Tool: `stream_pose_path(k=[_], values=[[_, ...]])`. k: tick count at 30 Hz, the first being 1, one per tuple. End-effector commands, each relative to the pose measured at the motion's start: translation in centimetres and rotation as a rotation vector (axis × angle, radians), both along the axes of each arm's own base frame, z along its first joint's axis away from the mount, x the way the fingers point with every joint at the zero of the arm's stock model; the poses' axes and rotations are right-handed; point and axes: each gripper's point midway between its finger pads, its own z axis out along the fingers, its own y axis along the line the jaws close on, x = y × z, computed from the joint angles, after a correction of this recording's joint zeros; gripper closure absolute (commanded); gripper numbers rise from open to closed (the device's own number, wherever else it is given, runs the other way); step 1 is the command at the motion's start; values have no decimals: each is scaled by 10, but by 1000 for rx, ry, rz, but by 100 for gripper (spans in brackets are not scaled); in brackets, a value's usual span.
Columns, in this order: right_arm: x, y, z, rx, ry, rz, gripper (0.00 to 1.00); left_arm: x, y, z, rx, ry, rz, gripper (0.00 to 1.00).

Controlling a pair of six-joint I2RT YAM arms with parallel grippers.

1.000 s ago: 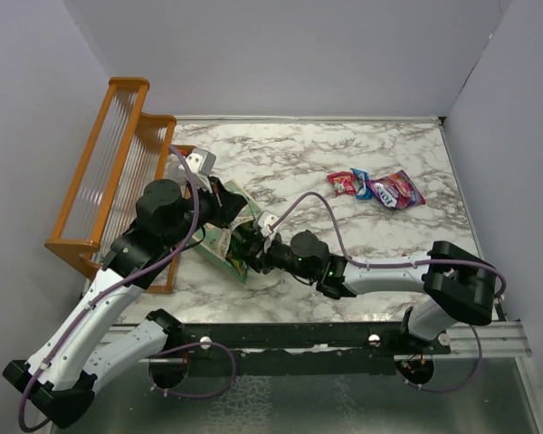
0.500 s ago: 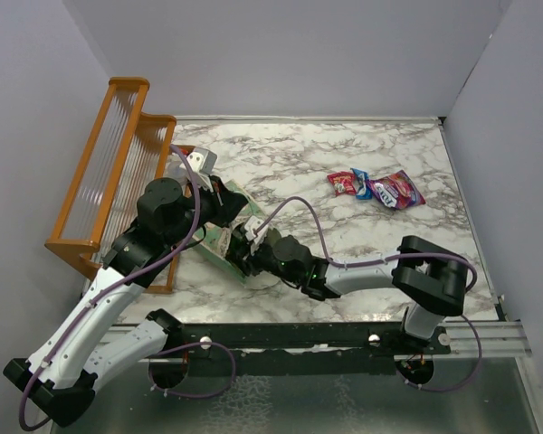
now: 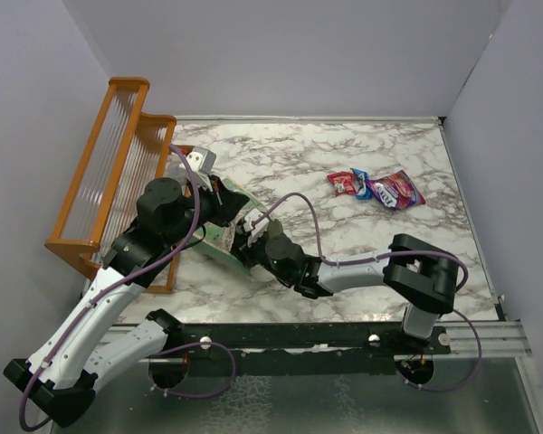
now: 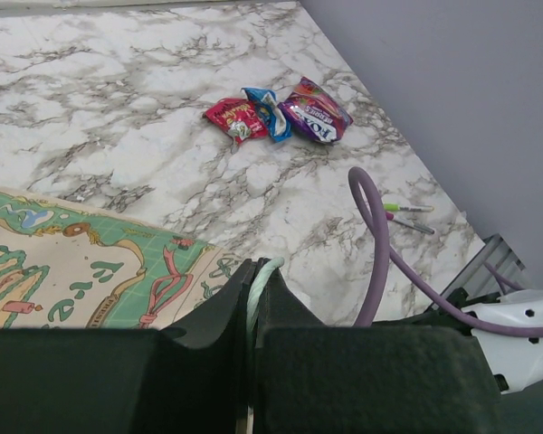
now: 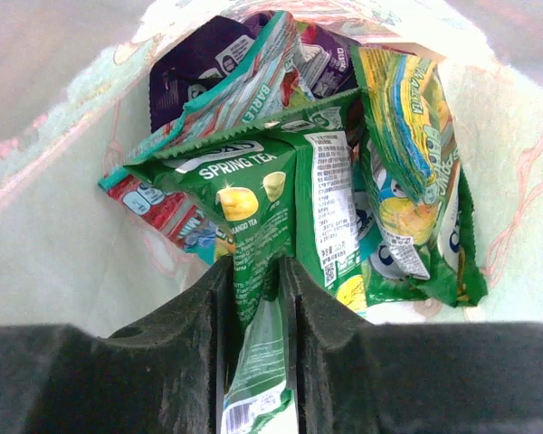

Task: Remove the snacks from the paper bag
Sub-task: Take out the snack from the paper bag.

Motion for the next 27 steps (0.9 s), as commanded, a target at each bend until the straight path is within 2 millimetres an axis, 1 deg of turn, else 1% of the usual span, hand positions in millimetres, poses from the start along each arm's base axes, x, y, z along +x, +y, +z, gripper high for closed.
stream_pose_path(k=[1,2,4,7,11,12,13,18,21,27], values=[[7,-12,13,19,5,-74,81,-1,0,19,-30,-47,-9,100],[6,-15,18,23,5,-75,87,-1,0,18,-25,-46,-7,100],[2,-21,26,33,8,-72,93,-1,1,16,-16,-49,-3,100],[-5,-33,32,40,17,-59,98,0,3,14,-7,-49,5,100],[-15,-46,37,55,39,-45,99,1,3,10,-3,-50,6,100],[-17,-48,41,61,41,-36,99,2,3,10,-3,-50,7,100],[-20,-49,38,52,50,-27,99,2,2,11,-5,-53,6,100],[-34,-56,43,77,95,20,99,1,2,12,-9,-58,4,100],[-46,-60,51,104,118,62,99,1,3,12,-10,-63,8,100],[-66,-76,74,132,142,130,99,1,6,11,-4,-71,18,100]])
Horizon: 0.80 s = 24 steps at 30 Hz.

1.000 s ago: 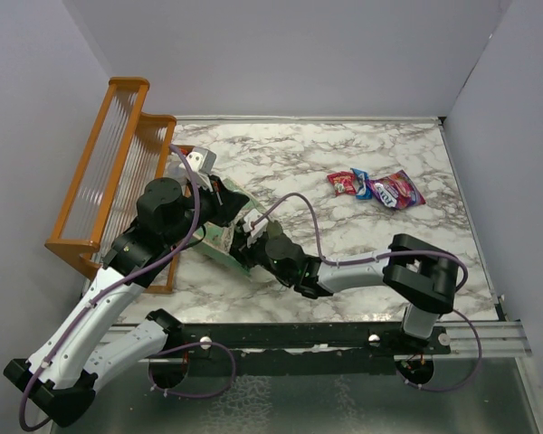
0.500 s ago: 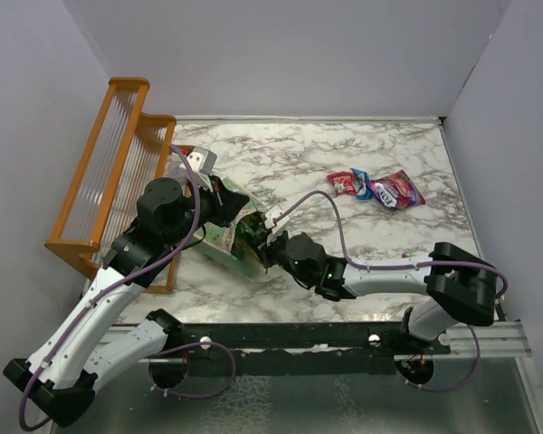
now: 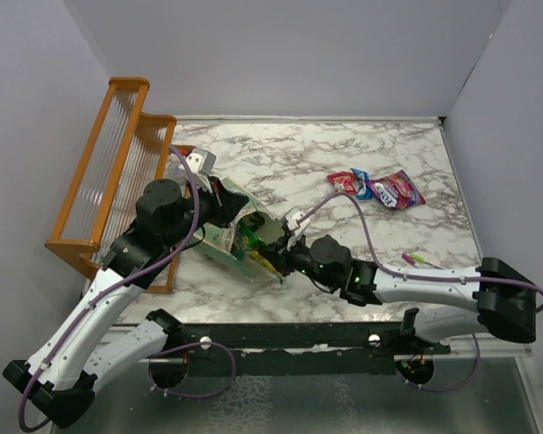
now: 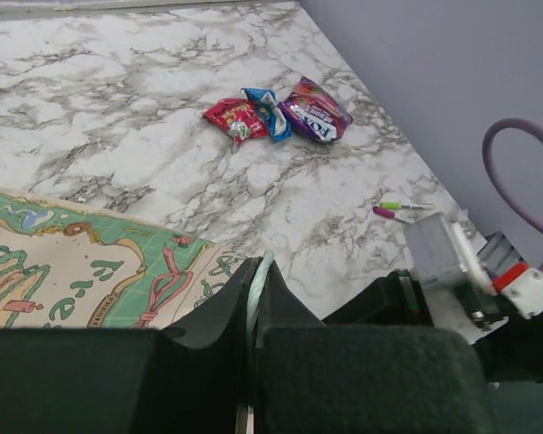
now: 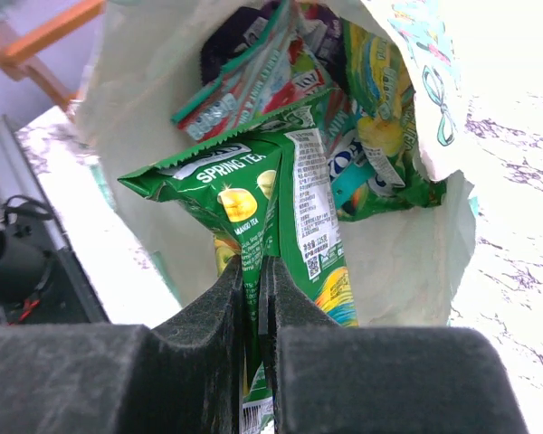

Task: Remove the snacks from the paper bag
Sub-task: Take out the snack from the paper bag, then place the snack at the center of the board.

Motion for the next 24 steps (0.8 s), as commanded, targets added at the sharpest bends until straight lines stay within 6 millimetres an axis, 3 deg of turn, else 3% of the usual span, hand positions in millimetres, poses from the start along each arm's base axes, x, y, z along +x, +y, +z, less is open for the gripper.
stream_pose_path(k=[1,9,17,24], values=[[-21,-9,34,73,16,82,99,2,5,11,-14,-59,21,100],[-28,-68,74,33,-50,15,99,7,8,7,15,-81,41,100],[-15,-137,126,56,-153,-187,99,11,13,3,48,-99,60,100],[26,-180,119,-56,-168,-557,99,11,13,1,57,-103,58,100]])
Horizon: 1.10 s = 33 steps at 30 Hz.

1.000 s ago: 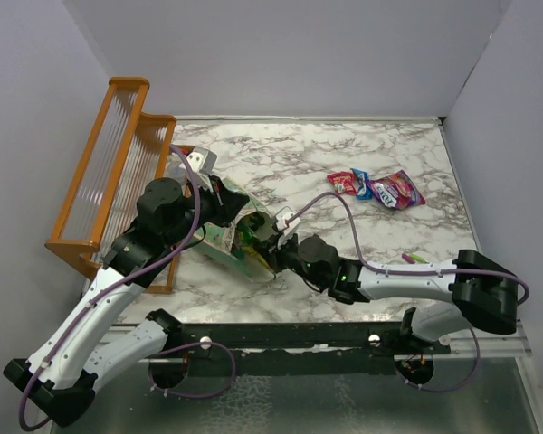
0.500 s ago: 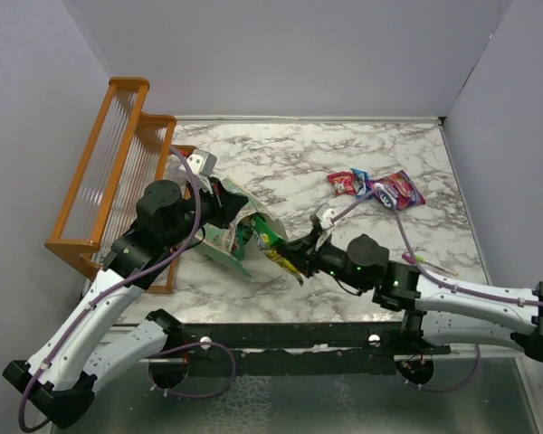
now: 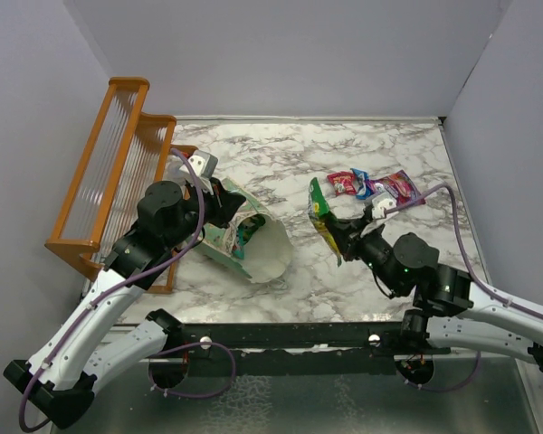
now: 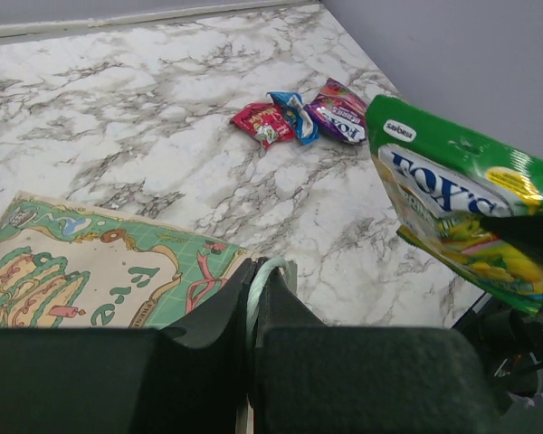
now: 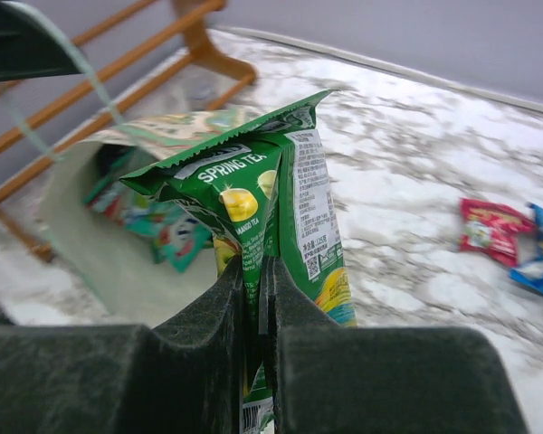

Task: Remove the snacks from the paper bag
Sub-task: Place the snack at the center of the board.

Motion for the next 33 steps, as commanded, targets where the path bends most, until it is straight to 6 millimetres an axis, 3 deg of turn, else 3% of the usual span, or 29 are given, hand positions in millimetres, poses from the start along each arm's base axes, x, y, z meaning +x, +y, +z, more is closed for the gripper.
stream_pose_path(k=[1,5,8,16,21,27,30,33], values=[[35,-41,-3,-88,-11,-349,99,2,5,8,-4,-49,22,100],[51,-37,-3,-139,-64,-421,99,1,5,8,-1,-53,17,100],[78,-32,-13,-164,-35,-422,99,1,6,8,1,-55,19,100],[163,-14,-76,-340,90,-423,99,-2,5,3,-5,-50,5,100],[204,-33,-126,-567,181,-583,98,-4,4,2,-9,-49,-3,100],[204,-76,-176,-712,272,-705,99,-3,7,1,-2,-60,7,100],[198,-81,-198,-689,332,-675,99,-3,5,0,-2,-58,0,100],[193,-72,-214,-686,361,-595,99,-4,3,0,-11,-51,-9,100]])
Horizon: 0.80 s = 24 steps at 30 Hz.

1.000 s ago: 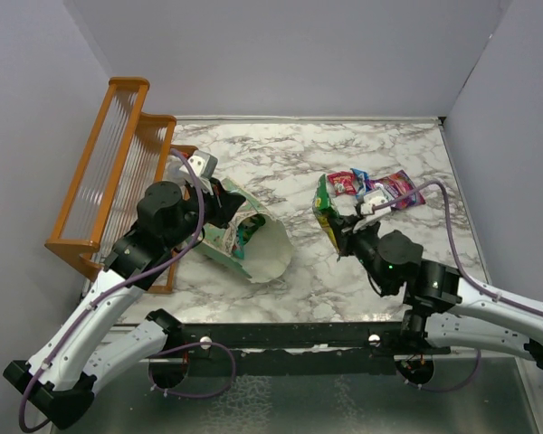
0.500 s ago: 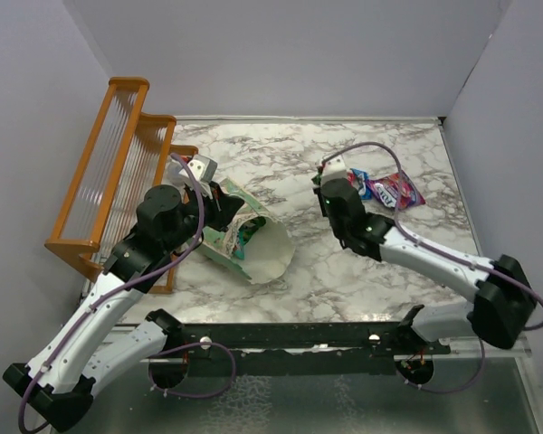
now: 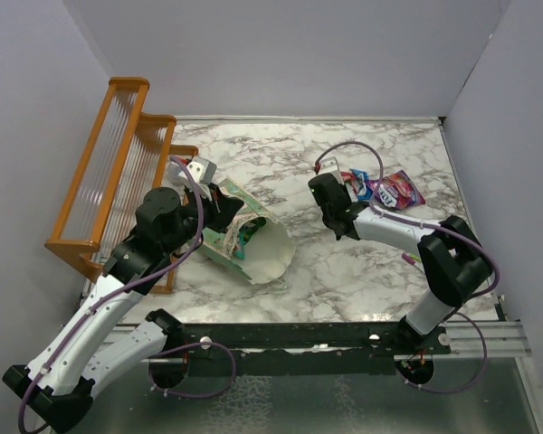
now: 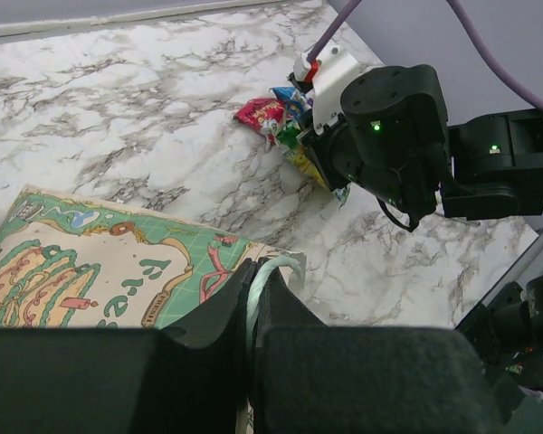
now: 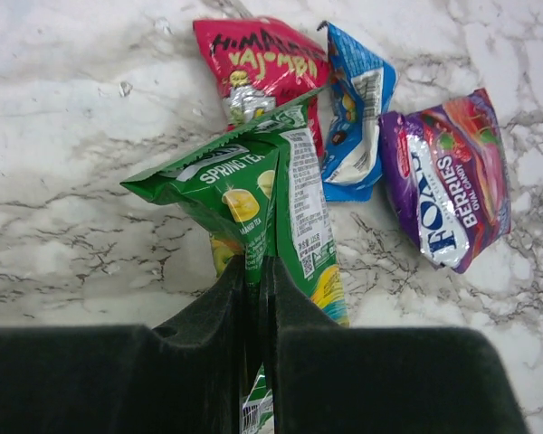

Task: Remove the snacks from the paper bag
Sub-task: Place the snack at the center of the board, then adjust the snack in the paper bag.

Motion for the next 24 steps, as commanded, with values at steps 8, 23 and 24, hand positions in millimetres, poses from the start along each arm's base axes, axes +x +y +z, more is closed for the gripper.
stream_pose_path(k=[8,23,24], values=[[-20,6,-36,56,142,40,89,3,-4,6,-32,-24,-8,100],[-107,70,35,582,181,481,36,5,-7,0,-39,17,-4,100],[-115,77,43,628,176,527,35,5,-8,1,-42,17,-5,100]])
